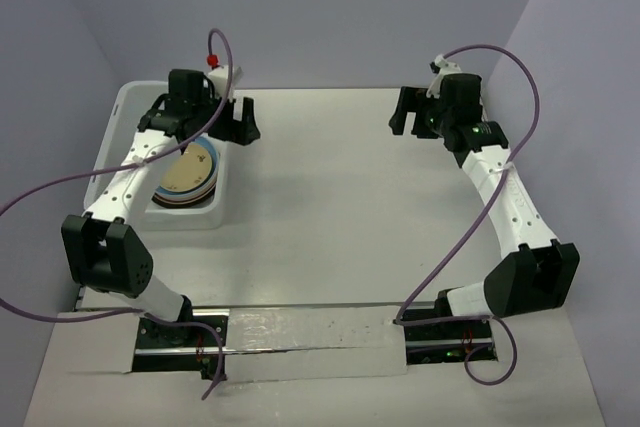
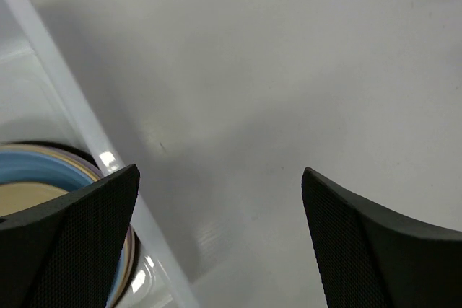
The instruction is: Place the plates into the plastic bin on the countertop
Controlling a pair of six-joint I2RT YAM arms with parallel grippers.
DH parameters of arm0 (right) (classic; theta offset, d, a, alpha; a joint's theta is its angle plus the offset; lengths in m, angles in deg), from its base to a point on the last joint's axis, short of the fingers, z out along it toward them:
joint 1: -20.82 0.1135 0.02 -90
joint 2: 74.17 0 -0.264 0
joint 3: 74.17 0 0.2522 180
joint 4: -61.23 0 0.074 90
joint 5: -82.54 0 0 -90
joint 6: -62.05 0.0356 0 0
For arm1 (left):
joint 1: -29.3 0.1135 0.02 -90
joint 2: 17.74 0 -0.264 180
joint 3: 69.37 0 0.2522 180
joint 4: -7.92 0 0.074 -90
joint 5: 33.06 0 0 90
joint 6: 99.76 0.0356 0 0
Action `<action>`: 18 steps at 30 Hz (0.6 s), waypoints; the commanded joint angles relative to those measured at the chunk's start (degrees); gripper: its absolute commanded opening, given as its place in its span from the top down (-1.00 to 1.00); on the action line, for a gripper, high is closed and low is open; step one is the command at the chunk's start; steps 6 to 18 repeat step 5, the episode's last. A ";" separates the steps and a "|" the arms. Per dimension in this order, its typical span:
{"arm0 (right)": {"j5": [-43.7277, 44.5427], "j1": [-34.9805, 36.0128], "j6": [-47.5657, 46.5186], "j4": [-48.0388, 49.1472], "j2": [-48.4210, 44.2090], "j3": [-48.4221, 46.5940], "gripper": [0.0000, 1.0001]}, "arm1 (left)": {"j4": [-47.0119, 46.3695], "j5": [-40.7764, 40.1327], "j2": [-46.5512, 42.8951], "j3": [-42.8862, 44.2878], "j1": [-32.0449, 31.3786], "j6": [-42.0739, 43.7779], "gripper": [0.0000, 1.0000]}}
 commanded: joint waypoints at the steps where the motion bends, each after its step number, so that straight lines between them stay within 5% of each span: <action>1: 1.11 0.14 0.85 5.29 -2.65 5.28 -1.00 | -4.55 -1.56 -3.65 -6.28 -0.60 -2.82 -0.99; 18: 0.43 0.14 0.94 5.28 -2.65 5.27 -1.00 | -6.06 -2.17 -5.46 -9.10 -0.60 -2.81 -0.99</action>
